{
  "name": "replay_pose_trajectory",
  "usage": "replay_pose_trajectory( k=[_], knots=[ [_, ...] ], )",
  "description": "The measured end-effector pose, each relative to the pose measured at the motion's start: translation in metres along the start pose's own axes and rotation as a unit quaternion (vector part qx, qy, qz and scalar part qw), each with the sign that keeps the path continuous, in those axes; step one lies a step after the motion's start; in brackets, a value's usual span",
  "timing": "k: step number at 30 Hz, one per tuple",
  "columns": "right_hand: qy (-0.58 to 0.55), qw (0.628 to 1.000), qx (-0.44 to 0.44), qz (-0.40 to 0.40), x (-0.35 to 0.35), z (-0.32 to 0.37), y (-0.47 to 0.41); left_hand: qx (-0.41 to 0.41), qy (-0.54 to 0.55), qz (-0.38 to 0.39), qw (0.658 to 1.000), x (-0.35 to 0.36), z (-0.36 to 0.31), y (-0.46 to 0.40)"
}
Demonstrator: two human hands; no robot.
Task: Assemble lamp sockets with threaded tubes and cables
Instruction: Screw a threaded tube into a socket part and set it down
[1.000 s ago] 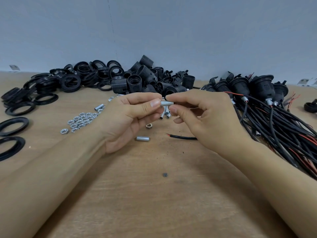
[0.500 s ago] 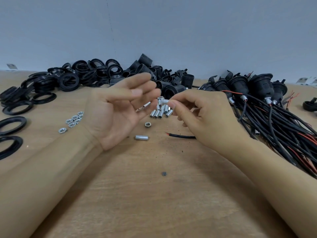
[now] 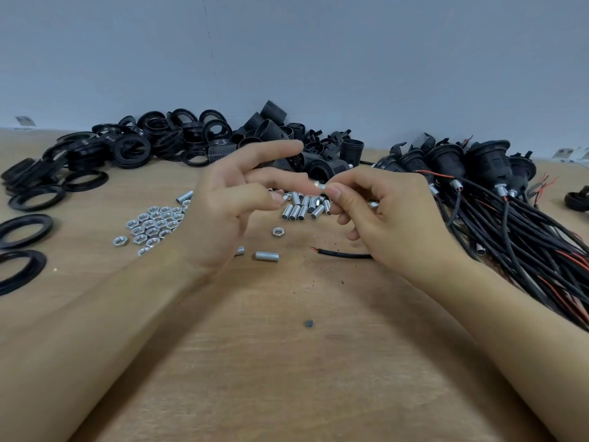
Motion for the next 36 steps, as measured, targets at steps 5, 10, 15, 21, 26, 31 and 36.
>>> replay_pose_trajectory(
  k=[5,10,15,21,26,31,36],
  knots=[
    [0.002,1.000,-0.003,-0.004,-0.001,-0.001,0.000,0.049,-0.071,-0.003,0.996,0.004,-0.003,0.002],
    [-0.003,1.000,-0.003,-0.010,-0.002,-0.003,-0.001,0.111,-0.075,-0.041,0.990,-0.005,-0.016,0.002],
    [0.005,1.000,-0.004,-0.001,0.000,-0.004,-0.001,0.136,-0.186,0.033,0.973,0.007,-0.008,0.010],
    [0.005,1.000,-0.002,-0.002,-0.002,-0.003,-0.001,0.214,-0.155,-0.032,0.964,0.000,-0.022,0.011],
    [0.021,1.000,0.010,0.007,-0.001,-0.003,0.000,0.161,-0.253,0.057,0.952,0.011,-0.002,0.014],
    [0.026,1.000,0.016,0.006,-0.001,-0.002,0.000,0.264,-0.180,-0.018,0.947,0.001,-0.026,0.015],
    [0.030,0.999,0.015,0.006,0.000,0.000,0.001,0.291,-0.239,-0.068,0.924,-0.003,-0.028,0.014]
  ],
)
Point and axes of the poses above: each hand's wrist, its own y-axis away from the middle knuckle, its own x-axis out of the palm, z = x × y, the point moved 6 cm from there along -y, towards the middle knuckle, and after that the axes turned 12 degrees about -z, right-handed, at the moved point
